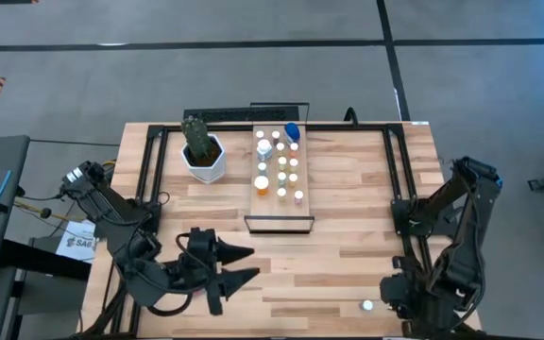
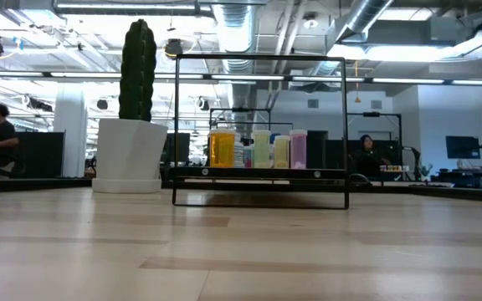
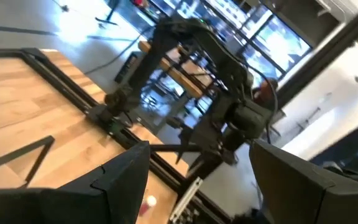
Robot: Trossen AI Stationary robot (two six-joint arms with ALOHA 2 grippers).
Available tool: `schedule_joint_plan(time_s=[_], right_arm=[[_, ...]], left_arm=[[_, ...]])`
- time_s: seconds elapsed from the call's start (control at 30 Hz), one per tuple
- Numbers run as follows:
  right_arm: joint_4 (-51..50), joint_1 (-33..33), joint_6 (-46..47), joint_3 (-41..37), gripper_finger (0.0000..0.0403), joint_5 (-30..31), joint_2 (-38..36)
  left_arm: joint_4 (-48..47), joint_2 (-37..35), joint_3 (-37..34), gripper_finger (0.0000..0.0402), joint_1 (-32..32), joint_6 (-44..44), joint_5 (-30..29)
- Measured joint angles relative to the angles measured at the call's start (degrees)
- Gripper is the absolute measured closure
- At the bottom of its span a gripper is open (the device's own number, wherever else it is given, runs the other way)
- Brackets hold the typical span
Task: Pick and place medicine bottles onto shelf by color
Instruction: Put the right blue pill bottle on the shelf
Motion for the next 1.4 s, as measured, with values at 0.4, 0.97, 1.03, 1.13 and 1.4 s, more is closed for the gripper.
schedule_joint_plan(time_s=[0.4,0.97,1.03,1.13,1.4], right_arm=[[7.0,0.4,-3.5,-7.9,0.0181,1.0,0.0],[24.2,3.3,-16.9,-20.6,0.0188,12.9,-1.3],[25.1,3.5,-16.9,-22.0,0.0187,13.2,-1.3],[28.2,3.4,-16.9,-24.5,0.0184,13.2,-1.3],[30.8,3.4,-16.9,-27.3,0.0177,13.5,-1.2]], left_arm=[[0.0,0.0,0.0,0.0137,-0.1,-0.2,-7.3],[-1.7,0.0,0.0,0.0137,1.4,-3.7,-7.2],[-1.7,0.0,0.0,0.0137,1.5,-3.9,-7.2],[-1.7,0.0,0.0,0.0136,1.5,-5.2,-7.2],[-1.7,0.0,0.0,0.0136,1.5,-6.4,-7.4]])
